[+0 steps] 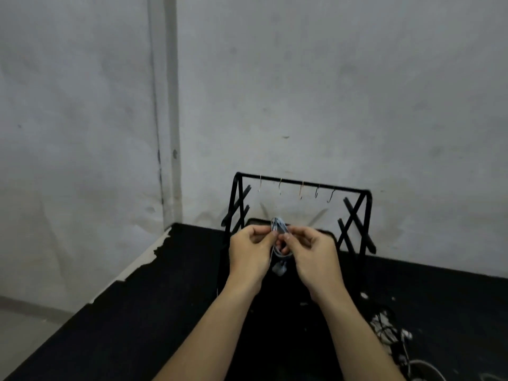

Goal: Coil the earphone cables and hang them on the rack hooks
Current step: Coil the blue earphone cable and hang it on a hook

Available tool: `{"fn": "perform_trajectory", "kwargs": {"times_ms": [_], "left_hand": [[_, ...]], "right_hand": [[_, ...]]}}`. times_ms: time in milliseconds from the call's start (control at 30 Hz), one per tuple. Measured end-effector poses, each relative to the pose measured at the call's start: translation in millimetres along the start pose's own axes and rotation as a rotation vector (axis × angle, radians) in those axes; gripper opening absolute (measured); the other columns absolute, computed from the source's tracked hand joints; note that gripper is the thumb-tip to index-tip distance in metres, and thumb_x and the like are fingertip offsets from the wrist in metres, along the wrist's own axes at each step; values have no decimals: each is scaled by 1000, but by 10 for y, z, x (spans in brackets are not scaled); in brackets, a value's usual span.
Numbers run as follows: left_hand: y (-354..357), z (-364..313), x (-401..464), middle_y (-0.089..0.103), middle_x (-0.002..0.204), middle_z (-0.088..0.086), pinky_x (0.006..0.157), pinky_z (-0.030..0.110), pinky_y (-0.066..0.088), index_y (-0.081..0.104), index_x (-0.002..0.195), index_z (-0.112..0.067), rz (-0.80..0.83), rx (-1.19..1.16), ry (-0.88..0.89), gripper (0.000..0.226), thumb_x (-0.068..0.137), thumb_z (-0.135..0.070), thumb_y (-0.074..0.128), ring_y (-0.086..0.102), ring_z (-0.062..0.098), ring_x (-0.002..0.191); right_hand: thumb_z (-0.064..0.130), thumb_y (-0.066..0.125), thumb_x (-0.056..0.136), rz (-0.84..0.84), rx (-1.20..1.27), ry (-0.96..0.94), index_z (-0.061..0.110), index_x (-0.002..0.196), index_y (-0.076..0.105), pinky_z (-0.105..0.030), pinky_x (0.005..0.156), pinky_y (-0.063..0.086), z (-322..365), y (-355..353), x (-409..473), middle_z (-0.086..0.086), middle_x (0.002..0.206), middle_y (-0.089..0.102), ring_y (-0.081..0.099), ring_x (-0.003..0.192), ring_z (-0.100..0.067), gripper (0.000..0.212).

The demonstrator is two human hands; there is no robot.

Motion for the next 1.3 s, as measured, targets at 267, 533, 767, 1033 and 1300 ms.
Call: {"fn": "perform_trajectory", "kwargs": {"times_ms": [267,533,767,1033,1300], "left_hand": [[-85,292,160,75,79,14,82,46,60,68,78,-10,14,82,-114,12,81,-1,75,74,30,77],[-55,374,106,71,78,18,62,32,59,63,80,-2,67,52,-216,13,83,9,70,70,25,63],[-81,511,111,70,87,24,69,38,61,62,82,0,55,89,-280,13,82,10,70,71,30,70],[-74,461,112,70,84,20,55,27,58,63,93,2,56,58,-258,15,83,12,69,70,24,62],[-56,384,116,70,76,16,55,24,57,65,83,1,77,-1,-236,10,85,10,67,68,20,59]], "right_hand": [[-3,61,93,38,58,112,17,81,71,-22,60,54,-283,50,49,-7,71,71,62,60,-10,26],[4,60,94,34,-93,164,18,81,74,-27,65,52,-487,67,83,-3,69,71,62,59,-6,24],[7,63,89,23,-180,263,16,65,73,-32,65,53,-701,69,97,2,61,69,62,55,-8,27],[14,68,91,50,-195,215,19,71,74,-28,59,49,-670,103,91,2,65,71,59,54,-5,22],[12,70,90,17,-137,174,20,78,75,-25,53,48,-550,50,99,1,64,70,57,53,-5,16]]}}
Point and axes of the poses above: each hand's wrist, its own x-axis towards the middle knuckle, its own y-axis out of the palm, z = x × y, the point moved 4 cm from there along x, towards the middle knuckle
